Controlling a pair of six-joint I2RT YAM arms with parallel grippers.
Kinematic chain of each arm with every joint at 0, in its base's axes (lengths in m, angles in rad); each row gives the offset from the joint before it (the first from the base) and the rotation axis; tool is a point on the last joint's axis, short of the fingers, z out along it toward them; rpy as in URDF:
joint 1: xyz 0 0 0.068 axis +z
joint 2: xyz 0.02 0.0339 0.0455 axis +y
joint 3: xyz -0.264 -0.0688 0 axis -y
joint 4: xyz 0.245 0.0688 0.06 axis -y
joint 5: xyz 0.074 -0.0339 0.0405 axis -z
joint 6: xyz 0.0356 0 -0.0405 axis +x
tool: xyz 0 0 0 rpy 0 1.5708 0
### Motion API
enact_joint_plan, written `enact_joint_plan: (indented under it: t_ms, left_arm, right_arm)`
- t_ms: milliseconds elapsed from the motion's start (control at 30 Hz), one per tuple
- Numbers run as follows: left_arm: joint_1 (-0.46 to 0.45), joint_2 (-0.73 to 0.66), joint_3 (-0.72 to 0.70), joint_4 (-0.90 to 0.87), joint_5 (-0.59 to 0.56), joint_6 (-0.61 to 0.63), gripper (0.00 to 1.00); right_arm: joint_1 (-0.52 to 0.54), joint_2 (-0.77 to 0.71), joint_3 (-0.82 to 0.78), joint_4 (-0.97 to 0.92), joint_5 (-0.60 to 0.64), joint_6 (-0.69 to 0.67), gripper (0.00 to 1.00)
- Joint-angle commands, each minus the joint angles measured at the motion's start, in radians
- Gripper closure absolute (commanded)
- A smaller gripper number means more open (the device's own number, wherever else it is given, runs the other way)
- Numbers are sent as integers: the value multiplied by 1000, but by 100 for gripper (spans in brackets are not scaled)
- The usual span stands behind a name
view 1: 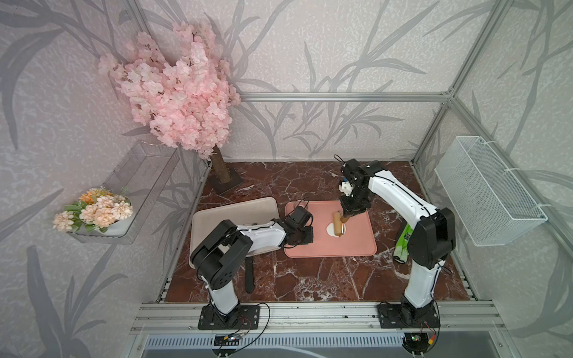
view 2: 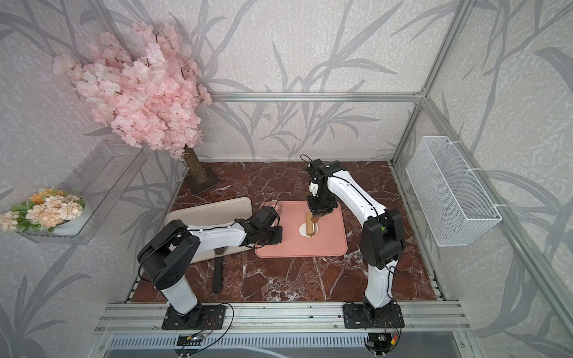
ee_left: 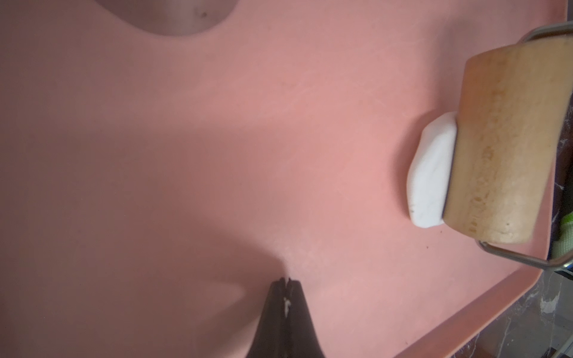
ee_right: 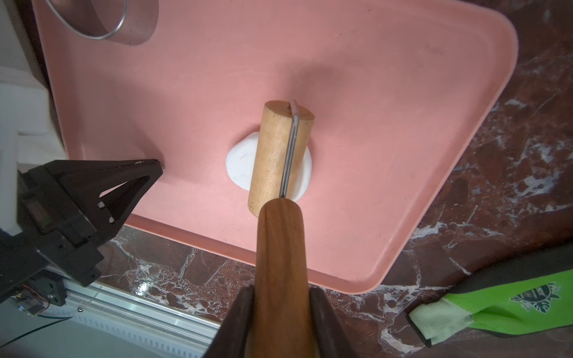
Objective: Roll out the dumpling wrappers from the dough
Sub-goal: Flatten out the dough on the work surface.
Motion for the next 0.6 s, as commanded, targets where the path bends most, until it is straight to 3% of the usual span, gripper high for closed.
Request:
enact_joint_plan:
  t_ms: [0,433,567]
  left_arm:
    - [-5,66,-53,-152,-21,1,100]
    - [-5,71,-43,-160,-28,-2,100]
    - [-6,79,-39,-161,-24,-3,100]
  right_arm:
    - [-19,-53,19,-74,21,-15,100]
    - [-18,-60,9,19,-121,5,100]
    - [-19,-27,-10,23,-105,3,100]
